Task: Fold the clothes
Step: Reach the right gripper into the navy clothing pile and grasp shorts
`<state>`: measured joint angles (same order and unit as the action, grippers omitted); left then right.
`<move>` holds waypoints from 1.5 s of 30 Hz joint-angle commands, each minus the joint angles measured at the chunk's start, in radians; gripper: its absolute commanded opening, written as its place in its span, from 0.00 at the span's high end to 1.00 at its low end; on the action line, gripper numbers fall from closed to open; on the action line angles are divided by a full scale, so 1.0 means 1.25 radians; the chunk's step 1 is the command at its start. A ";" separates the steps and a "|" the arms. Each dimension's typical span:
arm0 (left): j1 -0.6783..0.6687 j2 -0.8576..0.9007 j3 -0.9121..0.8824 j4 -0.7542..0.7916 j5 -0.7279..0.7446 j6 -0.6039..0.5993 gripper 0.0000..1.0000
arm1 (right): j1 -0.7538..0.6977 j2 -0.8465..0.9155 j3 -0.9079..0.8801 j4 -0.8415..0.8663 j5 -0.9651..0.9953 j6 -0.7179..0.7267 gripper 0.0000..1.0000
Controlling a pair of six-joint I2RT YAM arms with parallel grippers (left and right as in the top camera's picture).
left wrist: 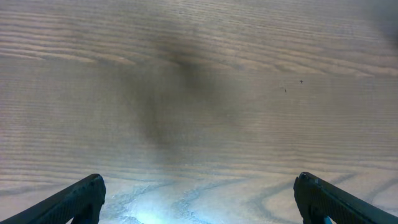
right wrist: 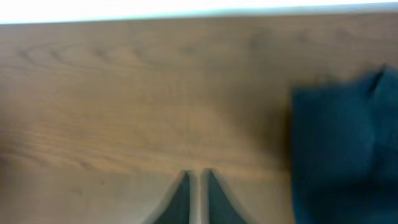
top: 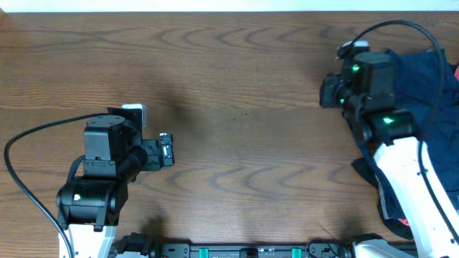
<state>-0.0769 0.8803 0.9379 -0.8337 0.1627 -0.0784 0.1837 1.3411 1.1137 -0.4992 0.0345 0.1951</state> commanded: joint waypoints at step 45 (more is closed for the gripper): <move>-0.004 0.001 0.013 -0.017 0.010 -0.005 0.02 | -0.082 0.196 0.077 -0.042 0.113 -0.058 0.99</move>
<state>-0.0769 0.8803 0.9379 -0.8555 0.1734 -0.0784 0.0212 1.7351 1.1236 -0.5140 0.3626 0.1570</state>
